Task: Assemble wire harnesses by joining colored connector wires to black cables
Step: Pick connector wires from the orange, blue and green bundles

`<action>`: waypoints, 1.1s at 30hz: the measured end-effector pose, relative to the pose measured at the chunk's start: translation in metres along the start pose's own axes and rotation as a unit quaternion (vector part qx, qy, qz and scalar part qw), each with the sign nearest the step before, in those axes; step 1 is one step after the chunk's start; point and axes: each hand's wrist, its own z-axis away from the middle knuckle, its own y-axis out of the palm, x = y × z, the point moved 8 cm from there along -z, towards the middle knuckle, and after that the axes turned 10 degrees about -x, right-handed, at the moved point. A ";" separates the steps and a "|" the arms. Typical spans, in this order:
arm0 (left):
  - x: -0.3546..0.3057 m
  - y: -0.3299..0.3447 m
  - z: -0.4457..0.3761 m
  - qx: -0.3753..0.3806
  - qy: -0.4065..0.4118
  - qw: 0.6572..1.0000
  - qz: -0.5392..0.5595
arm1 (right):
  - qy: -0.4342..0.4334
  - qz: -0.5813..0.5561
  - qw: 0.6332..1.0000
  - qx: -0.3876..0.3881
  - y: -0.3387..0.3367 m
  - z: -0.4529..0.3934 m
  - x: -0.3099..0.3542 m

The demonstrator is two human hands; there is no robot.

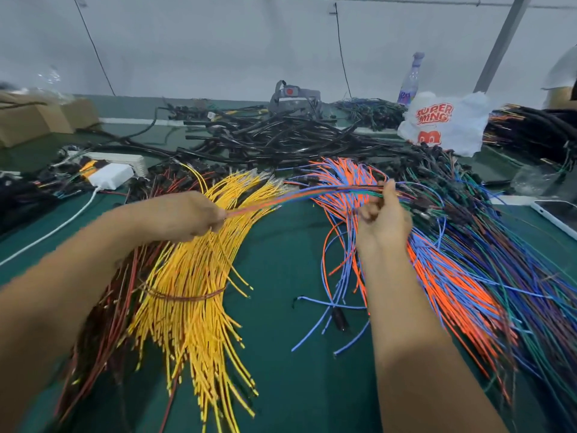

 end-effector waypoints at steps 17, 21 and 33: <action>-0.049 0.050 -0.020 -0.267 0.104 0.951 0.114 | -0.014 0.311 0.934 0.178 0.027 0.049 -0.074; -0.046 0.048 -0.017 -0.268 0.140 0.947 0.105 | 0.068 0.370 0.888 0.264 0.031 0.063 -0.094; -0.030 0.030 -0.013 -0.249 0.111 0.927 0.257 | -0.021 0.370 0.885 0.282 0.035 0.069 -0.084</action>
